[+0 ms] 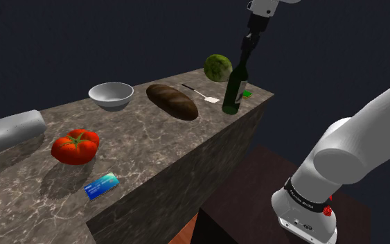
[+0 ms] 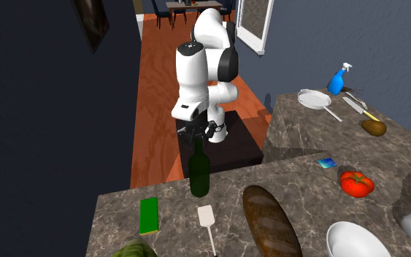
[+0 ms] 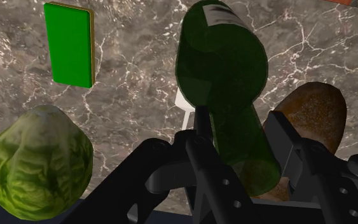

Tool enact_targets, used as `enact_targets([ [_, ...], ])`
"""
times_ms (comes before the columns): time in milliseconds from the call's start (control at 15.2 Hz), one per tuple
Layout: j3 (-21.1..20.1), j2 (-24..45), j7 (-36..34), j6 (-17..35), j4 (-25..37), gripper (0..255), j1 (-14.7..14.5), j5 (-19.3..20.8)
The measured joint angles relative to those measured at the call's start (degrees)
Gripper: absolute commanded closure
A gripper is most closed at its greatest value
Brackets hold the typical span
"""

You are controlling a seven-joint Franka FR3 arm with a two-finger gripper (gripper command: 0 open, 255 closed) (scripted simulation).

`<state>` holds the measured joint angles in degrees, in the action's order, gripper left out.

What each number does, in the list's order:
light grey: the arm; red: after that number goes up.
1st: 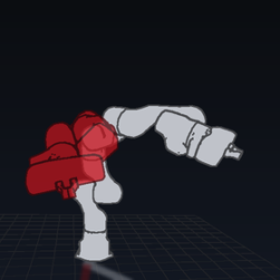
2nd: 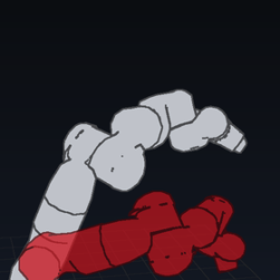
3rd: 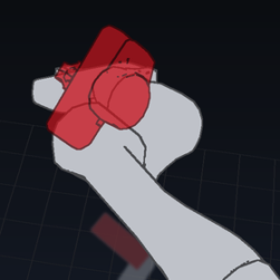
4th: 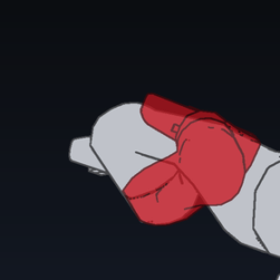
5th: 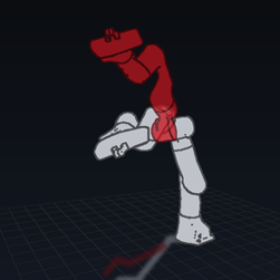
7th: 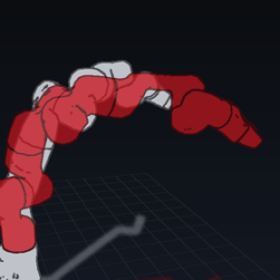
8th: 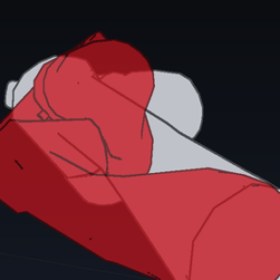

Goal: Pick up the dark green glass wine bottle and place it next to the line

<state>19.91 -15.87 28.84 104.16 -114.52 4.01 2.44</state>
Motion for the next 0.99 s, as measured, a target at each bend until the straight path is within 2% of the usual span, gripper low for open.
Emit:
enact_targets([
  [990, -0.72, 1.39, -0.76, -10.03, 11.32, 255, -0.61, -0.59],
])
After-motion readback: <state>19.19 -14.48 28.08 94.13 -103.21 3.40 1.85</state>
